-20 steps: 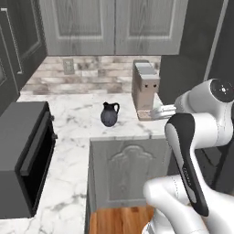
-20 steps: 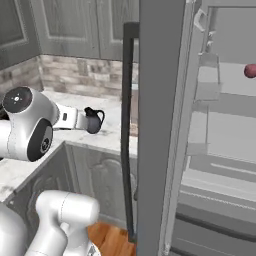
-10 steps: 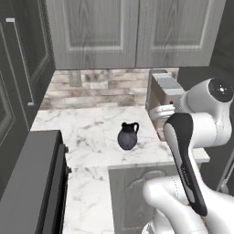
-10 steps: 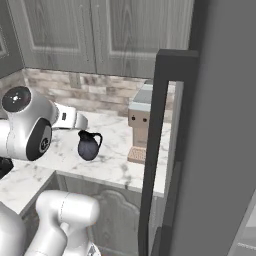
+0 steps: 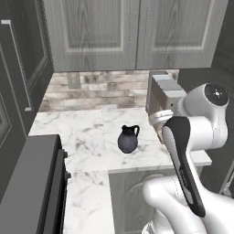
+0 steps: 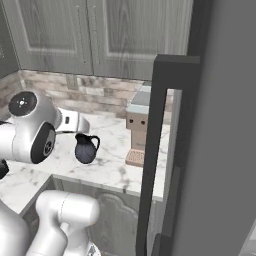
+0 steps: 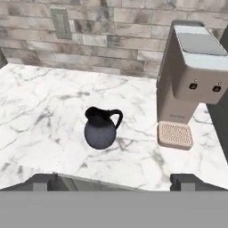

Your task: Move the onion and banana from the second highest shelf to the top shelf to make space. Then, place the pitcher from the counter on the cleared second highest shelf.

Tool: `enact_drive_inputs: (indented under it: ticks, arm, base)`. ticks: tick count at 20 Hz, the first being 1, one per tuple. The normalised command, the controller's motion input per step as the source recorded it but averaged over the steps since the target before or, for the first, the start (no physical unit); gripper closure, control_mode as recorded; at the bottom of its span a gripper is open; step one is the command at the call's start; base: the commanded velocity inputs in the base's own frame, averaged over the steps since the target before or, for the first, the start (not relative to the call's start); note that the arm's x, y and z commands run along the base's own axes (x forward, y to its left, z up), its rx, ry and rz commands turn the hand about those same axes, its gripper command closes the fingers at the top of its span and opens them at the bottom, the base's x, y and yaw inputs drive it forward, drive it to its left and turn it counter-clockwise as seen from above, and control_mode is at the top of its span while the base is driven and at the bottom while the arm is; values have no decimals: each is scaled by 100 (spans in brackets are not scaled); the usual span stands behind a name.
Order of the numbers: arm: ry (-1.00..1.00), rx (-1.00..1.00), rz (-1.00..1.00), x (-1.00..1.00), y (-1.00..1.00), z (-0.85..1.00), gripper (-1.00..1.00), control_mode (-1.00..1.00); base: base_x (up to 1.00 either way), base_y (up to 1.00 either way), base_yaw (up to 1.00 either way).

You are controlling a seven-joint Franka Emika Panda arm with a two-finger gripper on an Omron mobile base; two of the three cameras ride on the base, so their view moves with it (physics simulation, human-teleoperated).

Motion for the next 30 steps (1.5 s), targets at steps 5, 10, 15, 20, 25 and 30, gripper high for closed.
enact_drive_inputs:
  ticks: [5, 10, 15, 20, 25, 30]
  arm:
    - [0, -4, 23, 9, 0, -21, -100, -100]
    - [0, -9, 28, 19, 3, -8, -100, -100]
    - [3, -18, 27, 40, 23, -7, -100, -100]
    - [6, -25, 29, 24, 5, -24, -100, -100]
    - [6, -29, 31, 16, 0, -31, -100, -100]
    - [5, -28, 31, 14, -8, -29, -100, -100]
  base:
    - [0, 0, 0]
    - [0, 0, 0]
    - [0, 0, 0]
    - [0, 0, 0]
    - [0, 0, 0]
    - [0, 0, 0]
